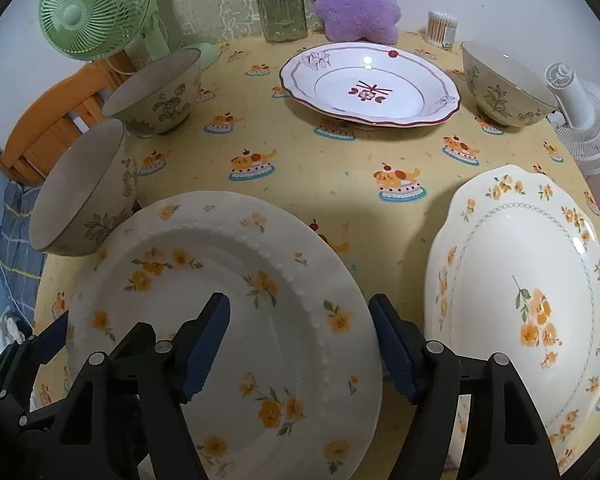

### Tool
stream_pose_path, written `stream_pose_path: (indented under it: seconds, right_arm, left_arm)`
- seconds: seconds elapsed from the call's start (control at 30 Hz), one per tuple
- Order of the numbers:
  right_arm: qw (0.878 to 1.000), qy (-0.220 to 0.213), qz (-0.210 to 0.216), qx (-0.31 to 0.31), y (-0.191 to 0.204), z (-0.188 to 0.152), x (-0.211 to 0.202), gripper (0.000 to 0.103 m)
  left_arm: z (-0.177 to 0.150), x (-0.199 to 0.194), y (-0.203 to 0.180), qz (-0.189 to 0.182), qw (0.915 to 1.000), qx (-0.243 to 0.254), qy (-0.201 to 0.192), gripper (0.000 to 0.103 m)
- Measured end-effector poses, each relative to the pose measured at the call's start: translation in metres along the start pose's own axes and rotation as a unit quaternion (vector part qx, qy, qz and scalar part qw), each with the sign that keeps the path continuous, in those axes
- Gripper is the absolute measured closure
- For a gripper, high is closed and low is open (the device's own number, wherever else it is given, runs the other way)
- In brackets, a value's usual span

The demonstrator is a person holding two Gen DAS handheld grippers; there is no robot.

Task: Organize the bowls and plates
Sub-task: 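Grasp the rim of the beaded-rim plate with both grippers and lift it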

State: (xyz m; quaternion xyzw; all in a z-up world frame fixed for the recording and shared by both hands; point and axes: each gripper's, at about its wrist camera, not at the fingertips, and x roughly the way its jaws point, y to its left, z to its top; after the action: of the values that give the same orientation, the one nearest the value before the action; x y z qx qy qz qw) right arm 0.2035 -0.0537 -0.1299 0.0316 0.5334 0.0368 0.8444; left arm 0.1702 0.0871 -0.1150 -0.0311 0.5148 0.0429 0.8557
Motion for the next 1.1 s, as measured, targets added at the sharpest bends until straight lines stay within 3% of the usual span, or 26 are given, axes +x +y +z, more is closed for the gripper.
stream_pose_path:
  seconds: [0.27,0.5,0.8,1.1]
  right_arm:
    - [1.000,0.015,0.001,-0.007,0.000,-0.003,-0.002,0.033]
    - [1.000,0.028,0.002,-0.007,0.000,-0.031,-0.015,0.033]
    - [0.999,0.031,-0.010,-0.004,0.002,-0.053,-0.024,0.034]
    - [0.999,0.033,-0.014,0.008,0.000,-0.055,-0.017,0.032]
  left_arm:
    - [-0.005,-0.002,-0.001,0.006,1.0000,0.006,0.003,0.021]
    - [-0.025,-0.012,-0.001,0.010,0.9997,0.011,0.018,0.021]
    - [-0.043,-0.019,-0.002,0.021,0.9993,0.029,0.013,0.029]
    - [-0.045,-0.016,-0.007,0.019,0.9993,0.033,0.003,0.020]
